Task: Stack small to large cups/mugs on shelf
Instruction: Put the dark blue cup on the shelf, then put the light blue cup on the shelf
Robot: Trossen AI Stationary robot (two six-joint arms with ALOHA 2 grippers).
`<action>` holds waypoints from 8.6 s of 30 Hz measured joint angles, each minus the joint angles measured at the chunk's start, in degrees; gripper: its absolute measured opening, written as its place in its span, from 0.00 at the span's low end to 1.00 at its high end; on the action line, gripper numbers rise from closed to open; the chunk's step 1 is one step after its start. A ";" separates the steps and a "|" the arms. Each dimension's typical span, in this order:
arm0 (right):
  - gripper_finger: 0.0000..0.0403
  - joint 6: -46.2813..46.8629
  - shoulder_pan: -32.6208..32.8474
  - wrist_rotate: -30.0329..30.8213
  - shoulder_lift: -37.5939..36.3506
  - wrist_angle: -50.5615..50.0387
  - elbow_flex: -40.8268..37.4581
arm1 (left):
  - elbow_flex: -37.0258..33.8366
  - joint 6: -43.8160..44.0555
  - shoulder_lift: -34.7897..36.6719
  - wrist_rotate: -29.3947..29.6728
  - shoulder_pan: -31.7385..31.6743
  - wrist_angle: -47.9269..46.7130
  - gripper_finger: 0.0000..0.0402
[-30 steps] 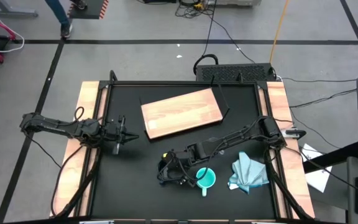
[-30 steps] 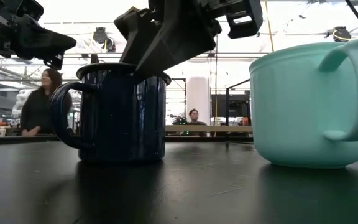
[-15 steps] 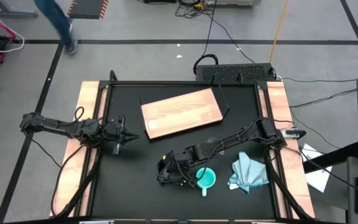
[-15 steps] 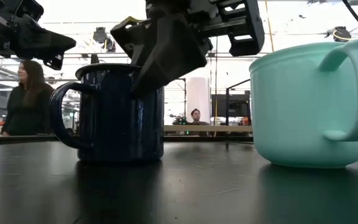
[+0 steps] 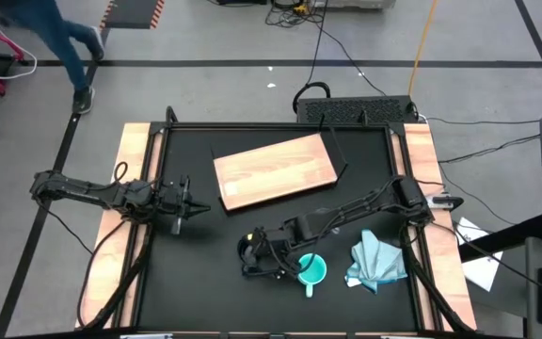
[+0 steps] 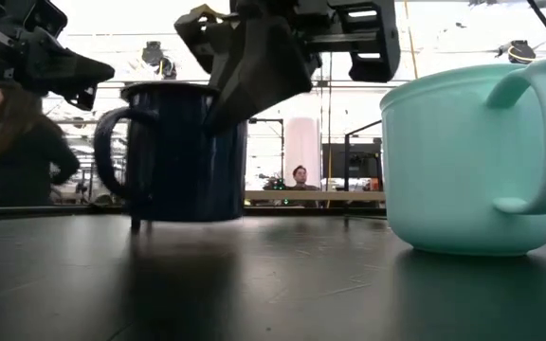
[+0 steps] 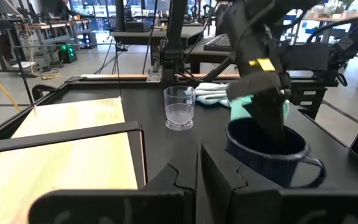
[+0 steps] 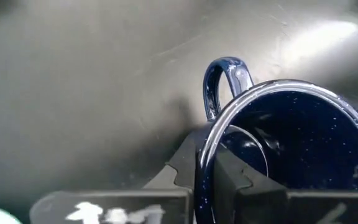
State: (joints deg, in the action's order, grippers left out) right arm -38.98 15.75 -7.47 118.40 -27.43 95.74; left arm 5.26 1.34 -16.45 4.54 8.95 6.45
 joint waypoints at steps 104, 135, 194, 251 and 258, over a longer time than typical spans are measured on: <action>0.03 4.64 -29.52 -8.91 -5.94 -3.85 6.54 | -0.04 -8.31 0.02 0.08 -0.02 7.05 0.06; 0.02 6.72 -27.81 -6.27 -0.30 -5.01 6.49 | -0.07 -7.69 -0.01 -0.46 -0.02 4.82 0.06; 0.04 6.47 -18.01 -6.27 -13.08 -9.17 6.51 | -0.05 -7.99 -0.01 -1.87 -0.02 3.96 0.06; 0.00 28.36 6.12 7.55 -74.32 56.50 -78.60 | -0.02 -4.04 0.00 -2.01 0.00 8.66 0.06; 0.00 28.92 6.12 7.55 -78.09 62.91 -85.50 | -0.02 -4.13 0.00 -1.97 0.00 8.66 0.06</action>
State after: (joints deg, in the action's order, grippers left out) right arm -10.07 21.87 0.08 40.31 35.48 10.24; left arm 5.23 -2.79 -16.45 2.57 8.95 15.11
